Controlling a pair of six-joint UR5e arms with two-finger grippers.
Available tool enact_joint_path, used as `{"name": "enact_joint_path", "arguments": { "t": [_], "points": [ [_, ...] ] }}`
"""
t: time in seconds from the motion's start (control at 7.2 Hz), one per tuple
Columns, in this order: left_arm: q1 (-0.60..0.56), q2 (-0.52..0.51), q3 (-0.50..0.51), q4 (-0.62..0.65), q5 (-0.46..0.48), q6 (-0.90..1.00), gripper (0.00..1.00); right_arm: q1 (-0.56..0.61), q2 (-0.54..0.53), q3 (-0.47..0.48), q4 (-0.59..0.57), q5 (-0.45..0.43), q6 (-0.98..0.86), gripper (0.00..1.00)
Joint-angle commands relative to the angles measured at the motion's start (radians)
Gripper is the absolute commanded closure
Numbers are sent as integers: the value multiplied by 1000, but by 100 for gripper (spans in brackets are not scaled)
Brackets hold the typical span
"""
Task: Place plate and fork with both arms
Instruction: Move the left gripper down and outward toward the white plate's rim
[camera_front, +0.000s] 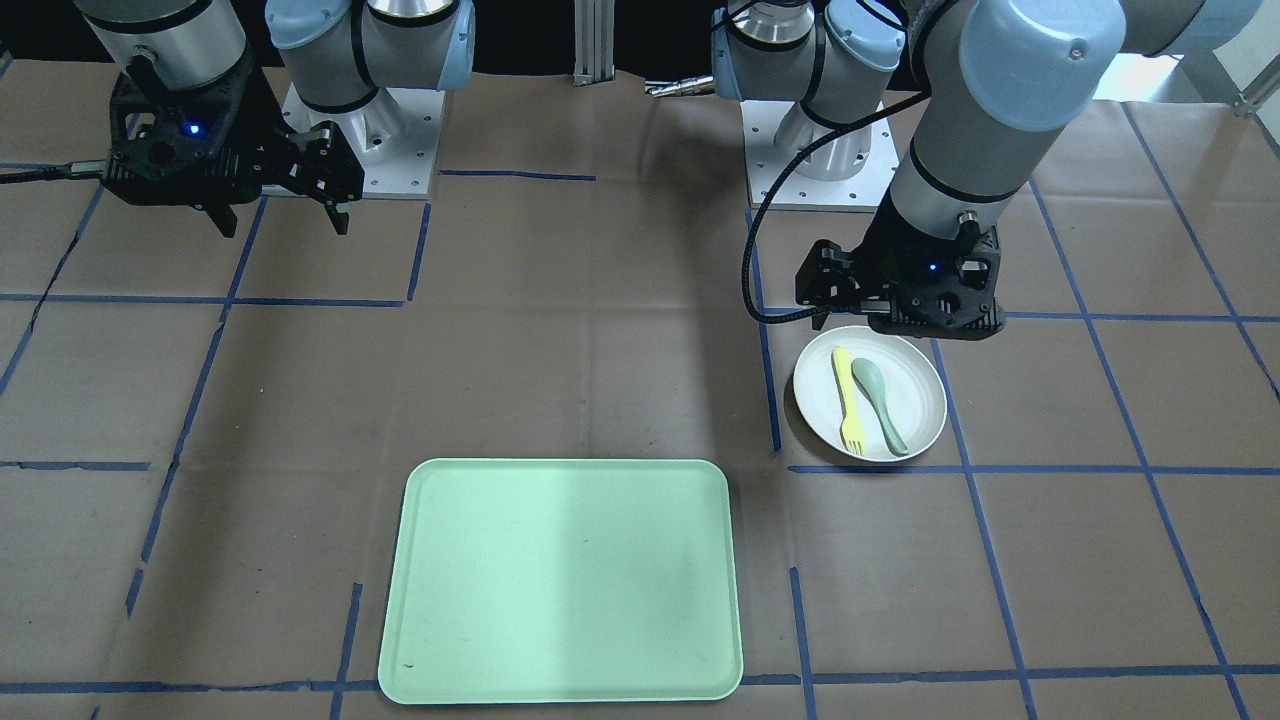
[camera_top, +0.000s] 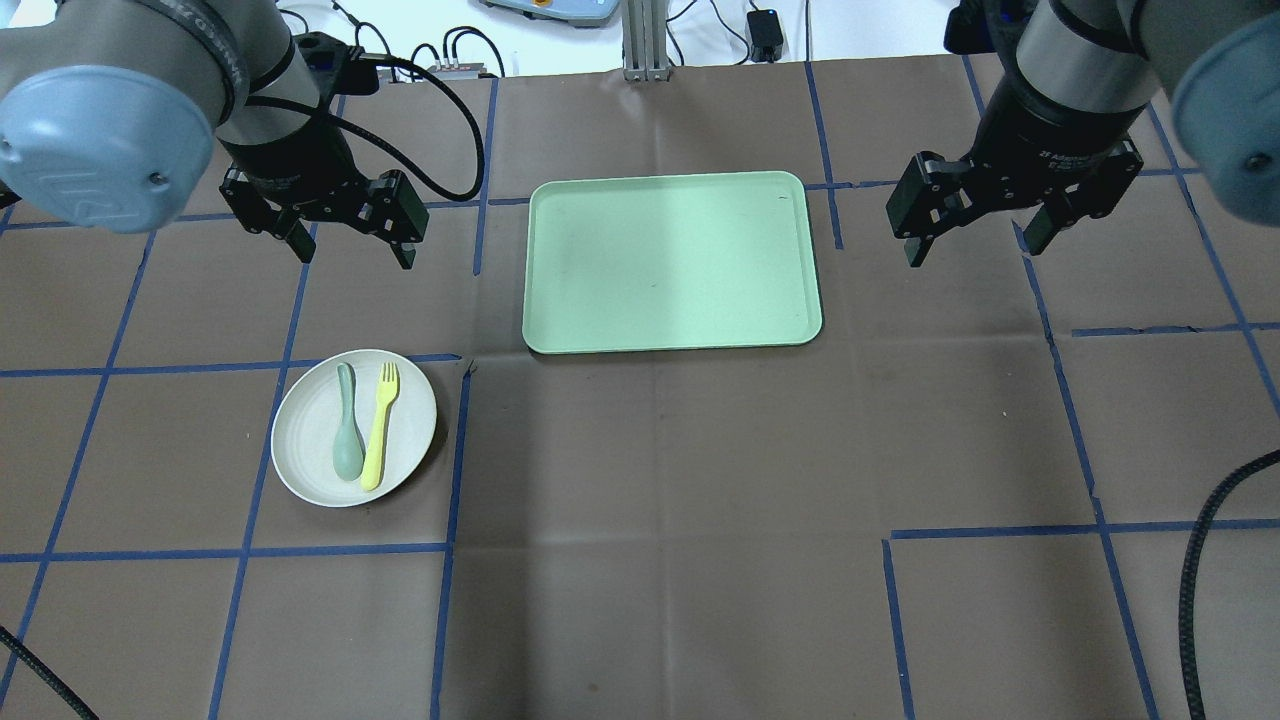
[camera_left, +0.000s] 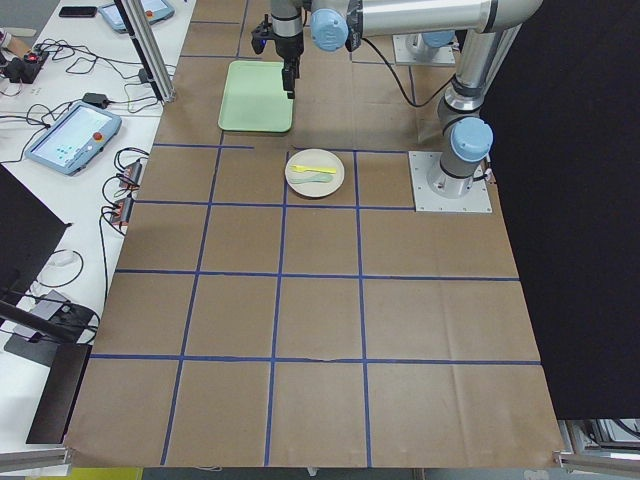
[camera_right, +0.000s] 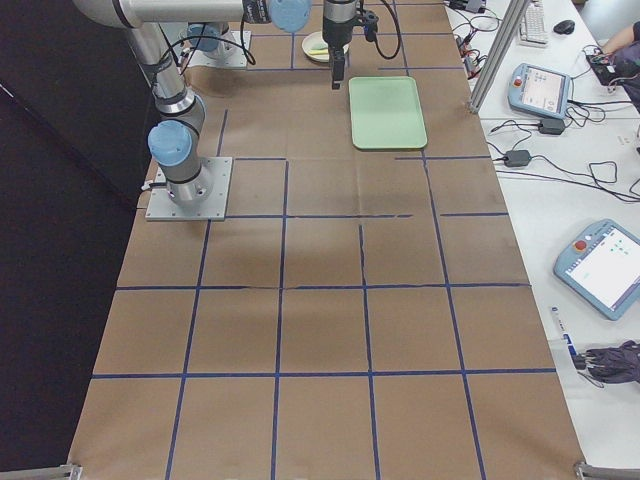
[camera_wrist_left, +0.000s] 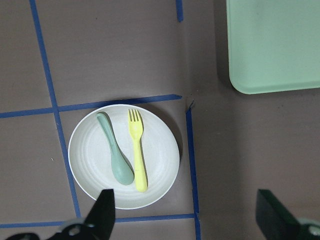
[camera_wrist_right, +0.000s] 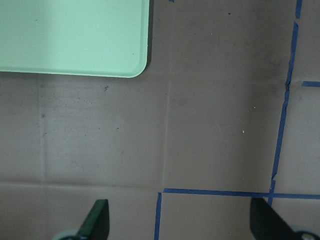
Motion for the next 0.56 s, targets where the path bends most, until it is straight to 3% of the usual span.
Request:
{"name": "enact_joint_path", "arguments": {
  "t": [0.0, 0.42],
  "points": [
    [4, 2, -1, -4, -5, -2, 0, 0, 0, 0, 0, 0, 4, 0],
    [1, 2, -1, -7, 0, -11, 0, 0, 0, 0, 0, 0, 4, 0]
  ]
}}
